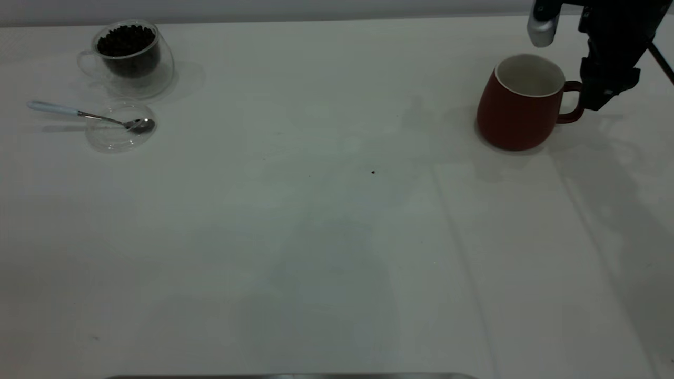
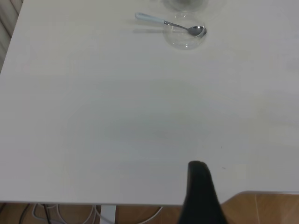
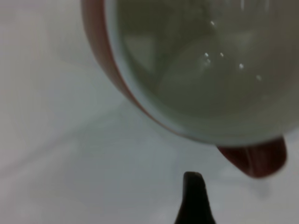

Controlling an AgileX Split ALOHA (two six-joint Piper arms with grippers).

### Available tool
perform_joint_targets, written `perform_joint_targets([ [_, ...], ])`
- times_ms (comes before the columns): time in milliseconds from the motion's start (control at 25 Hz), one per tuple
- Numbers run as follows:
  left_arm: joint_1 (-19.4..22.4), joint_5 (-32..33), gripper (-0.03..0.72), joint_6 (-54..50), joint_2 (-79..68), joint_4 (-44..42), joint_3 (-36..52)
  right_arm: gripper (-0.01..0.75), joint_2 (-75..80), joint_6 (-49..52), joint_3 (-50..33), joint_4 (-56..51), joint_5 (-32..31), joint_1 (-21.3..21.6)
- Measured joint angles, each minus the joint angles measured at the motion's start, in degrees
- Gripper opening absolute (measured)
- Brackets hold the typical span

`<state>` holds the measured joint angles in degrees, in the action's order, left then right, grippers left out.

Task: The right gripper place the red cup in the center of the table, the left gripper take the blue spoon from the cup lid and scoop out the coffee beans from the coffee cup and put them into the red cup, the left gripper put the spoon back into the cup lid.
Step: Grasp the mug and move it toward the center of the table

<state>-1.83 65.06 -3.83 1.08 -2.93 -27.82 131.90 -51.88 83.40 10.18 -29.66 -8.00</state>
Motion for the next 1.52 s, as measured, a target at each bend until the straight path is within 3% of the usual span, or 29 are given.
perform_joint_targets([
  [360,0.0,0.0,0.585,0.12,0.0,0.0,0.0,0.588,0.36,-6.34,0.04,-6.72,1.54,-2.38],
  [1160,0.0,0.0,0.585,0.12,0.0,0.0,0.0,0.588,0.37,-6.51,0.06,-14.07,4.52,-19.23],
  [1520,0.0,0.0,0.585,0.12,0.0,0.0,0.0,0.588,0.37,-5.07,0.57,-24.62,9.13,-22.2],
])
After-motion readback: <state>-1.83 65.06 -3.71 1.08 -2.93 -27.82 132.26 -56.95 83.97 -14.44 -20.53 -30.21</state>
